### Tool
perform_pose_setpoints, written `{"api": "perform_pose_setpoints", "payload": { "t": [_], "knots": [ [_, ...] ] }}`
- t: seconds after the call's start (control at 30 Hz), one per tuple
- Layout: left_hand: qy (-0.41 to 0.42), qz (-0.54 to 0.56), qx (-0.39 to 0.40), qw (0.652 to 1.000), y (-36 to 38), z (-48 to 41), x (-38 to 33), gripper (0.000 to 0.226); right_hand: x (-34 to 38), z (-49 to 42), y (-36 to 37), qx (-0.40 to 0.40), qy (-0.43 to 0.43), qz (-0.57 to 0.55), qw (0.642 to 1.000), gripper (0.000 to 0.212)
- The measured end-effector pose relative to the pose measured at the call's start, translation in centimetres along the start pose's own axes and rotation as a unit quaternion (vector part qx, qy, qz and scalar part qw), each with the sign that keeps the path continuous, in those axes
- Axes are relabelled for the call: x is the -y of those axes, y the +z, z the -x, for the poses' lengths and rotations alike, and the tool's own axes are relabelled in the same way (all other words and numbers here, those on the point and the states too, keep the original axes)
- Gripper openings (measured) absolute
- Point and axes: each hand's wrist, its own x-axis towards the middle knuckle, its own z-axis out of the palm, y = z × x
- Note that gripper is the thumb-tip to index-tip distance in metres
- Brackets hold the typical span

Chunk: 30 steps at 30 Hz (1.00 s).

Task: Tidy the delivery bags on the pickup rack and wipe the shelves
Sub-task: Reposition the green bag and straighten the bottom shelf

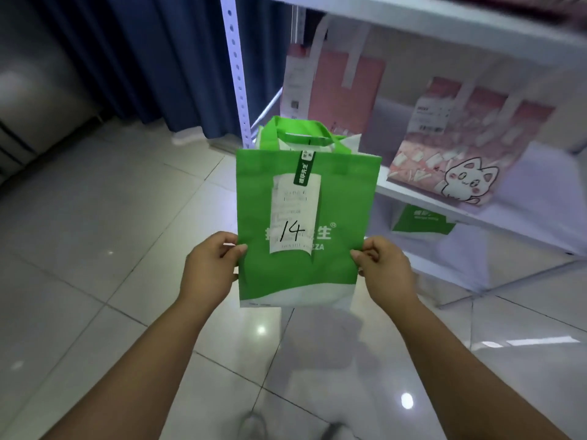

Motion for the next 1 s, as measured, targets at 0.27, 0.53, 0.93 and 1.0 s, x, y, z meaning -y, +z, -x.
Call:
{"api": "perform_pose_setpoints", "payload": {
  "t": [0.27,0.53,0.93,1.0],
  "knots": [
    [0.108,0.071,-0.005,0.992,-6.9,0.2,-8.7,0.021,10.6,3.2,-1.2,-0.120,-0.064,-0.096,0.986,0.021],
    [0.211,0.103,-0.014,0.972,-9.0,-1.5,-16.5,0.019,18.5,2.3,-4.1,-0.201,-0.147,-0.126,0.960,0.025],
    [0.307,0.091,-0.062,0.945,-6.6,-9.4,-28.7,0.011,26.7,-7.9,-10.3,-0.246,-0.245,-0.155,0.925,0.015],
    [0.318,0.088,-0.067,0.941,-6.2,-11.0,-30.5,0.008,28.0,-9.8,-11.2,-0.252,-0.258,-0.150,0.920,0.020]
  ]
}}
